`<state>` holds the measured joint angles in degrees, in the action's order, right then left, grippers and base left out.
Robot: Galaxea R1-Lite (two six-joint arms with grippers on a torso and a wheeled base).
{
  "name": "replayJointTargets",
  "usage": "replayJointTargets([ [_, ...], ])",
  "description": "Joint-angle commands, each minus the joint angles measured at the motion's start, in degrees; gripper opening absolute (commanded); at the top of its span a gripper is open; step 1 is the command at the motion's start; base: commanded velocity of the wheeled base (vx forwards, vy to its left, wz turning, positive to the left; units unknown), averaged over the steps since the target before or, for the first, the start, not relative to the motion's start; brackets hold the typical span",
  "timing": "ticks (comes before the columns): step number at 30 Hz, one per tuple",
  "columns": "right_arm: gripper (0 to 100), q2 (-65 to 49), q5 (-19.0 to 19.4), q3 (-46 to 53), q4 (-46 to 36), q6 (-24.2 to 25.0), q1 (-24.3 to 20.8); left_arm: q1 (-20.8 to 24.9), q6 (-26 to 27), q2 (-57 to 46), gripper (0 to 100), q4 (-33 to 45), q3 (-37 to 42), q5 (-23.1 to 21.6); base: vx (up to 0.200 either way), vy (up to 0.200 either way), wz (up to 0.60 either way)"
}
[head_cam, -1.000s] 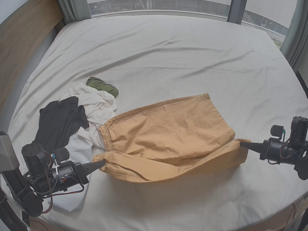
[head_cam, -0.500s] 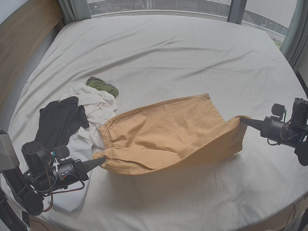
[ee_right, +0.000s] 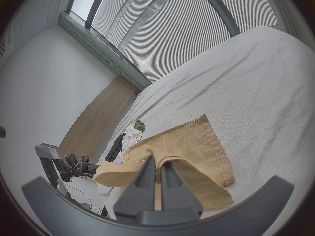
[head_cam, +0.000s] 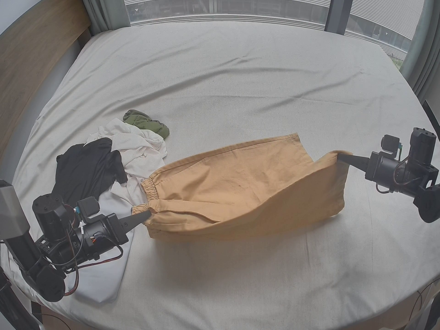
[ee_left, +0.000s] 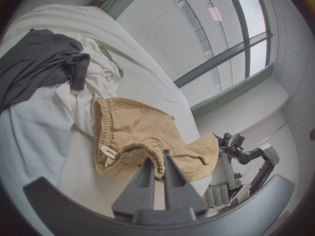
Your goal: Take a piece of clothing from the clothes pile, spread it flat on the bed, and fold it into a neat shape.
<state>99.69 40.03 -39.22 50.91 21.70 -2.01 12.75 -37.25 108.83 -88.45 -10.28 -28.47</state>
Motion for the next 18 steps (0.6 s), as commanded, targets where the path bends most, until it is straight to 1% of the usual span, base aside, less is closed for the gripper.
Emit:
replayJointTargets([
  [1, 0, 1.1, 0.0, -1.4, 0.0, 0.0, -0.1, 0.1, 0.0, 0.4, 0, -0.1, -0.4, 0.0, 0.0, 0.0, 0.0],
  [13, 0, 1.4, -0.1, -6.8, -4.5, 0.0, -1.3, -0.4, -0.5, 0.4, 0, -0.1, -1.2, 0.1, 0.0, 0.0, 0.0],
  [15, 0, 2.1, -0.1, -8.1, -4.6, 0.1, -1.4, -0.4, -1.8, 0.2, 0, -0.1, -1.5, 0.4, 0.0, 0.0, 0.0],
  [18, 0, 2.6, -0.2, -9.1, -4.7, 0.1, -1.5, -0.4, -2.2, 0.3, 0, -0.1, -1.6, 1.2, 0.0, 0.0, 0.0],
])
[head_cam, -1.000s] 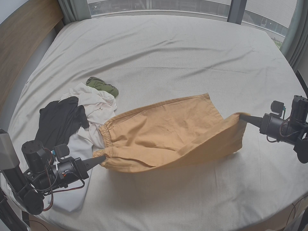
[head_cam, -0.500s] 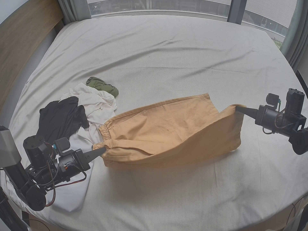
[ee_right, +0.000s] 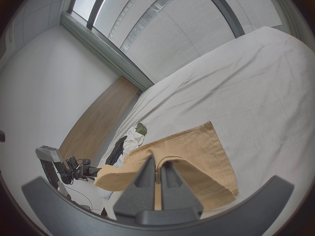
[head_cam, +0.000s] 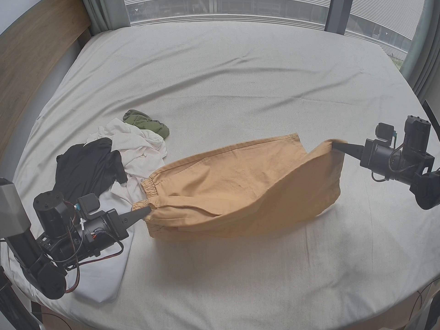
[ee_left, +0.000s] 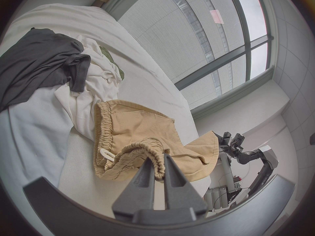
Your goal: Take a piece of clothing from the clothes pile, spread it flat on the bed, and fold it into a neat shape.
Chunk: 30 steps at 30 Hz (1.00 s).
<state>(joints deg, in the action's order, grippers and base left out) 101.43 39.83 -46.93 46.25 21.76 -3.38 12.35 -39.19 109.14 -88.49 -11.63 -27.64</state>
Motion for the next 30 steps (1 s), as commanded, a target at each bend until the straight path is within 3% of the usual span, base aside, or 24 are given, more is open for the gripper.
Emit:
replayJointTargets([
  [1, 0, 1.3, 0.0, -1.8, -0.1, 0.0, -0.1, 0.0, -0.4, 0.1, 0, 0.0, -0.7, 0.7, 0.0, 0.0, 0.0],
  [30, 0, 14.4, -0.4, -15.2, 0.0, 0.1, -0.9, 0.0, -2.8, 7.0, 0, 0.1, -7.6, 7.3, 0.0, 0.0, 0.0],
])
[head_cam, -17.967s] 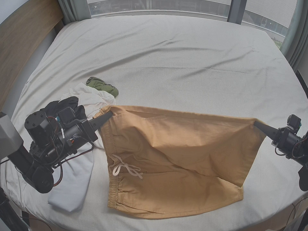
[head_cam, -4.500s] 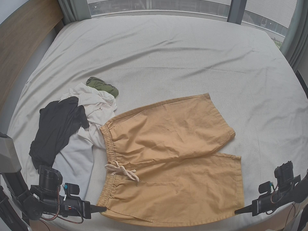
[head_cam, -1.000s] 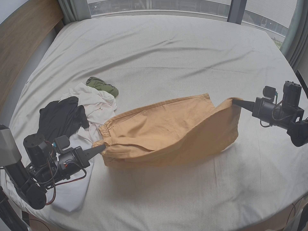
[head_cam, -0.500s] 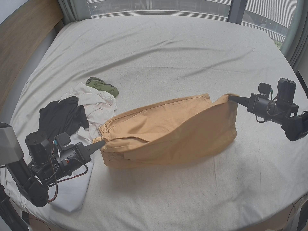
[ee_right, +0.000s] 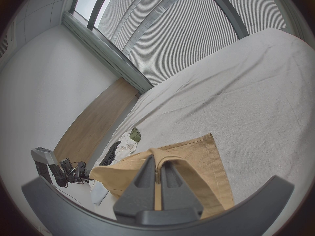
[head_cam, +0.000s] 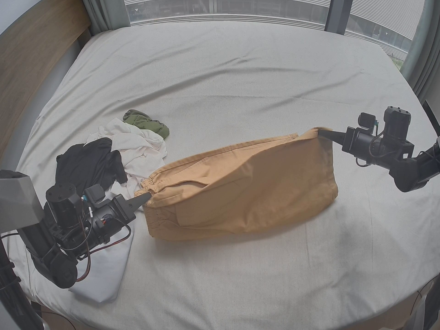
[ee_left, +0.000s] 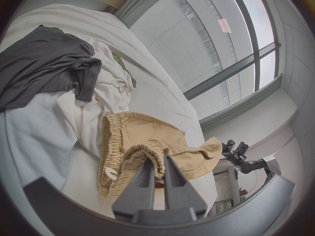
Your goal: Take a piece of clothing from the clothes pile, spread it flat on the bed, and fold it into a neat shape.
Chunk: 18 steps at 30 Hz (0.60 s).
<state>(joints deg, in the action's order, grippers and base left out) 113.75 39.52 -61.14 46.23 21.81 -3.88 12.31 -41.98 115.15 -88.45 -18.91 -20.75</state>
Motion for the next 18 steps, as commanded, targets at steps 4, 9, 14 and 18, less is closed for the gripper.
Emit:
replayJointTargets([
  [4, 0, 3.3, -0.1, -2.5, 0.0, 0.1, -0.4, -0.5, 0.0, 1.0, 0, 0.0, -1.2, 0.8, 0.0, 0.0, 0.0],
  [9, 0, 4.4, -1.8, -4.4, 0.0, 0.0, -0.9, -0.9, 0.0, 1.6, 0, 0.1, -1.9, 0.8, 0.0, 0.0, 0.0],
  [14, 0, 4.8, -1.9, -5.0, 0.0, 0.1, -1.0, -0.8, 0.0, 2.4, 0, 0.1, -2.4, 1.1, 0.0, 0.0, 0.0],
  [18, 0, 5.3, -1.9, -5.7, 0.0, 0.0, -1.0, -0.8, 0.0, 2.9, 0, 0.0, -2.8, 1.1, 0.0, 0.0, 0.0],
])
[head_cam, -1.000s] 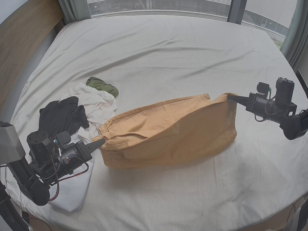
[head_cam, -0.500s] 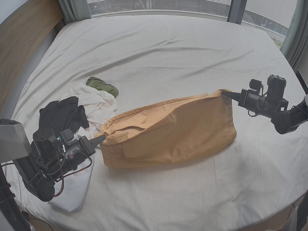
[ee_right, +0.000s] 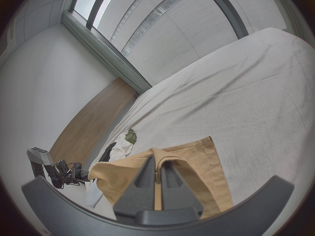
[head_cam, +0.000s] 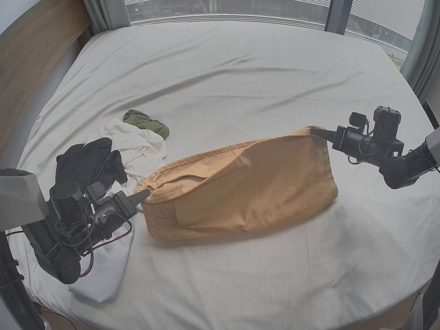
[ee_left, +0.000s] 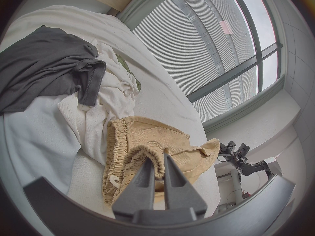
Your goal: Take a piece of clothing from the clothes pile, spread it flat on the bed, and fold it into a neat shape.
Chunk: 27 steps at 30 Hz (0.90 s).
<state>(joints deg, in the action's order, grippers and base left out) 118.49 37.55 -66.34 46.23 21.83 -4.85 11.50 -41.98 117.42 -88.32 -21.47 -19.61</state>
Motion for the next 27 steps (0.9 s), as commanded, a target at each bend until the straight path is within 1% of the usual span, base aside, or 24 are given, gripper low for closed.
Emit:
replayJointTargets([
  [1, 0, 0.7, 0.0, -0.7, 0.0, 0.0, -0.1, 0.0, 0.0, 0.7, 0, -0.1, -0.3, 0.0, 0.0, 0.0, 0.0],
  [5, 0, 1.0, 0.0, -1.5, 0.0, 0.0, 0.1, -0.1, 0.0, 1.0, 0, -0.1, -0.8, 0.0, 0.0, 0.0, 0.0],
  [6, 100, 1.1, 0.0, -1.5, 0.0, 0.0, 0.1, -0.1, 0.0, 1.1, 100, -0.1, -0.9, 0.0, 0.0, 0.0, 0.0],
  [9, 100, 1.7, -0.9, -2.1, 0.4, 0.1, 0.1, -0.8, -0.2, 1.7, 100, -0.1, -2.5, 0.5, 0.0, 0.0, 0.0],
  [10, 100, 2.2, -3.1, -2.3, 1.1, 0.0, -0.1, -1.1, -0.3, 2.2, 100, -0.1, -3.5, 1.9, 0.0, 0.0, 0.0],
  [12, 100, 2.2, -4.7, -2.2, 1.2, 0.0, -0.2, -1.2, -0.3, 2.6, 100, -0.1, -4.5, 3.7, 0.0, 0.0, 0.0],
  [14, 100, 1.7, -4.8, -1.9, 1.2, 0.0, -0.2, -1.2, -0.4, 2.5, 100, -0.1, -5.0, 4.8, 0.0, 0.0, 0.0],
  [22, 100, -3.1, -4.9, 3.2, 1.2, 0.0, -0.2, -0.7, -1.3, 1.1, 100, -0.2, -4.5, 5.0, 0.0, 0.0, 0.0],
  [26, 100, -6.3, -4.9, 9.2, 1.2, 0.0, -0.2, -0.5, -1.4, -1.0, 100, -0.2, -3.8, 4.8, 0.0, 0.0, 0.0],
  [27, 100, -7.5, -5.0, 11.9, 0.9, 0.0, -0.2, -0.3, -1.4, -1.9, 100, -0.2, -3.1, 4.6, 0.0, 0.0, 0.0],
])
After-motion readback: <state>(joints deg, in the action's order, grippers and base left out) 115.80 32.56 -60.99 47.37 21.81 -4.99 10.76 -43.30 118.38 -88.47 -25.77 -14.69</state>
